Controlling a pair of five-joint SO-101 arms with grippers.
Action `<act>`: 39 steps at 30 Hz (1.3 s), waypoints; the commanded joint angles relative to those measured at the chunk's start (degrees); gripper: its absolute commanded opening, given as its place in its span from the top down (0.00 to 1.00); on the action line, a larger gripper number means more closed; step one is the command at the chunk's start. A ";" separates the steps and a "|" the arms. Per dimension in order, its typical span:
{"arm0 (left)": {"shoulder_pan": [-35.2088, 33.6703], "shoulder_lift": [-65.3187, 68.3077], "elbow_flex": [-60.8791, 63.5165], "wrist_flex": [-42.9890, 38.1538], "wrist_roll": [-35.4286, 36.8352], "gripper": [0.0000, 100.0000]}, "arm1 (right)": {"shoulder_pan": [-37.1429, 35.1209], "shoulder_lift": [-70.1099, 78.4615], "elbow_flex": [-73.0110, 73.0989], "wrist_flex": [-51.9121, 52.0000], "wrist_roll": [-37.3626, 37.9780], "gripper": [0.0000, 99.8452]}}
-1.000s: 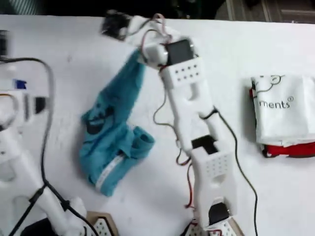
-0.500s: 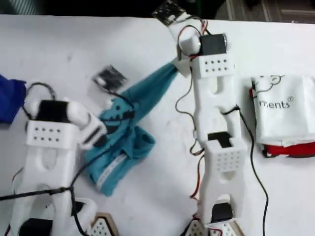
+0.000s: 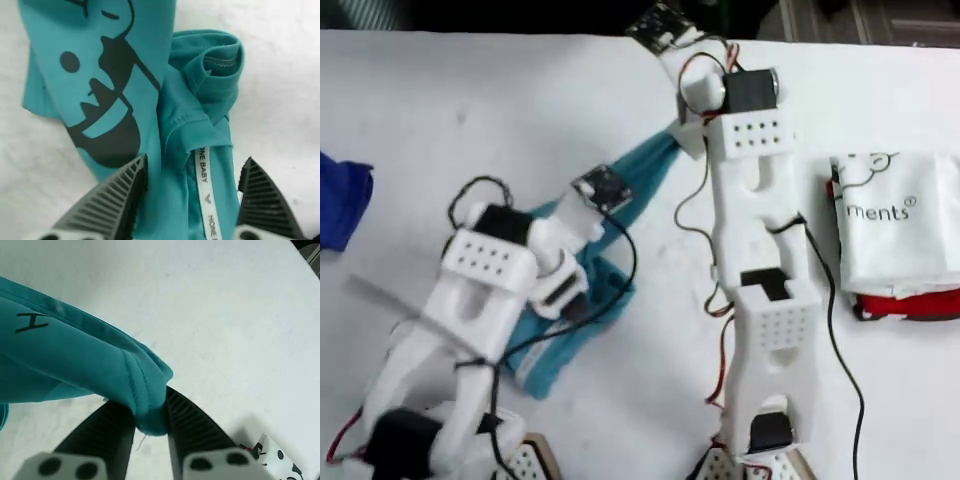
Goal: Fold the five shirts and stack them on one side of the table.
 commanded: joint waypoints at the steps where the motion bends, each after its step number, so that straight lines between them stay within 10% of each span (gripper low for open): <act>1: -0.57 4.35 -0.26 -3.16 0.79 0.70 | 0.66 -1.01 -0.53 0.48 -0.44 0.98; 18: 1.45 5.14 5.54 -9.32 0.35 0.96 | 2.15 -1.10 -0.53 1.10 -0.44 0.98; 39: -28.79 -4.26 -33.32 11.16 -14.86 0.98 | 7.78 -17.36 -15.47 1.01 0.00 0.98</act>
